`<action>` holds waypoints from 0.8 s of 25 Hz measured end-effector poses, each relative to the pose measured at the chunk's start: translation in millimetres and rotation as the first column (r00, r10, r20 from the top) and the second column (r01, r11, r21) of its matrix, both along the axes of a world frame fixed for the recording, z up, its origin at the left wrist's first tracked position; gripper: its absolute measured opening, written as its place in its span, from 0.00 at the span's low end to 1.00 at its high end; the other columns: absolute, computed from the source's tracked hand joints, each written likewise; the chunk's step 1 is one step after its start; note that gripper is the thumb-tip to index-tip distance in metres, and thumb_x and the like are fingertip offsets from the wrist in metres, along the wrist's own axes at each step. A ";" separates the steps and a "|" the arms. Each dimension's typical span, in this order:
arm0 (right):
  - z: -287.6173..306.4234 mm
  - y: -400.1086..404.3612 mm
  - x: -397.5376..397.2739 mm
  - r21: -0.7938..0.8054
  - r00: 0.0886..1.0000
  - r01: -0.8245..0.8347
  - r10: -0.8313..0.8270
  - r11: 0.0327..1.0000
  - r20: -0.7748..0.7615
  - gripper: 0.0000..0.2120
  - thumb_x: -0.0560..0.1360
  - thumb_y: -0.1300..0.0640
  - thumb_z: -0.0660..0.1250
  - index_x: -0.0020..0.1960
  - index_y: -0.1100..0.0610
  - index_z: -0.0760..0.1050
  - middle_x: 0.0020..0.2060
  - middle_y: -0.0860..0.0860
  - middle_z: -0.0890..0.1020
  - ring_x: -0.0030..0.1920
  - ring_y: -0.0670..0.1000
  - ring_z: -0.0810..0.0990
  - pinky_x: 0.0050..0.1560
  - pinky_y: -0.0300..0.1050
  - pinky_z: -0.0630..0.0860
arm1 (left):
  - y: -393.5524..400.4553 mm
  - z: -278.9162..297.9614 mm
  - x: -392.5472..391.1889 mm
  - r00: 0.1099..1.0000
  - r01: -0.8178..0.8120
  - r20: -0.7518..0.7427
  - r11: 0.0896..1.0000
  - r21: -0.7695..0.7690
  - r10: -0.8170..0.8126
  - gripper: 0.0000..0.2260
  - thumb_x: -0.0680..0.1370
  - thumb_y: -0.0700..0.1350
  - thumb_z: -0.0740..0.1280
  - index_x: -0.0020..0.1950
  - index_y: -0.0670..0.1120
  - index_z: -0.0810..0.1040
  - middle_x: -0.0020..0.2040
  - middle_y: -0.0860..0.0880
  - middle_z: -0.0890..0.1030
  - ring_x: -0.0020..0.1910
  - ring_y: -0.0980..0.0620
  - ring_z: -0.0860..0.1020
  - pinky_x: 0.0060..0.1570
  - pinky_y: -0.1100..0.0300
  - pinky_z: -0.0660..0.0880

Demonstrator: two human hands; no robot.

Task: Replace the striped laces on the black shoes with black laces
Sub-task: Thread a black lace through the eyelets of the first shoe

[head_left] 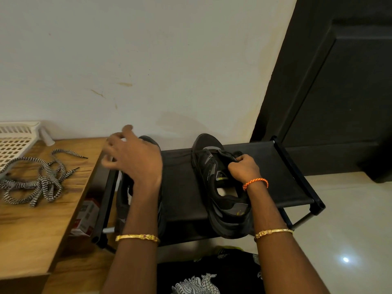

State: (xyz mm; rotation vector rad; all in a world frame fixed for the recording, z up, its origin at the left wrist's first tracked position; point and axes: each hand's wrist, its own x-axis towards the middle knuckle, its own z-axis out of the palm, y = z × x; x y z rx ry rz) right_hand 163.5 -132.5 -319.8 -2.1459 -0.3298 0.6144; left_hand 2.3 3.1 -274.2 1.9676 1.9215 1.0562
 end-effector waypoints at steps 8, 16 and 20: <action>-3.1 2.2 5.0 0.004 0.997 -0.056 0.056 0.998 -0.043 0.06 0.72 0.62 0.63 0.49 0.56 0.70 0.49 0.56 0.77 0.50 0.55 0.77 0.37 0.43 0.69 | -40.2 -53.7 73.2 0.693 0.670 -0.173 0.714 -0.202 -0.700 0.13 0.81 0.42 0.58 0.63 0.50 0.76 0.59 0.49 0.77 0.65 0.49 0.69 0.70 0.45 0.48; -4.3 5.4 9.6 -0.019 0.999 -0.015 0.014 1.000 -0.032 0.08 0.73 0.62 0.63 0.52 0.58 0.70 0.49 0.56 0.75 0.50 0.55 0.75 0.45 0.45 0.70 | -31.8 -58.6 70.9 0.806 0.579 -0.098 0.812 -0.072 -0.583 0.10 0.81 0.44 0.58 0.55 0.47 0.78 0.53 0.49 0.77 0.54 0.50 0.74 0.59 0.54 0.58; -6.2 4.1 7.9 -0.002 0.999 0.014 -0.014 1.000 -0.038 0.09 0.73 0.62 0.63 0.52 0.57 0.69 0.50 0.56 0.75 0.49 0.54 0.75 0.41 0.44 0.70 | -21.4 -52.2 57.3 0.923 0.383 -0.048 0.924 0.011 -0.382 0.08 0.80 0.42 0.60 0.56 0.46 0.77 0.54 0.48 0.77 0.53 0.49 0.75 0.60 0.53 0.59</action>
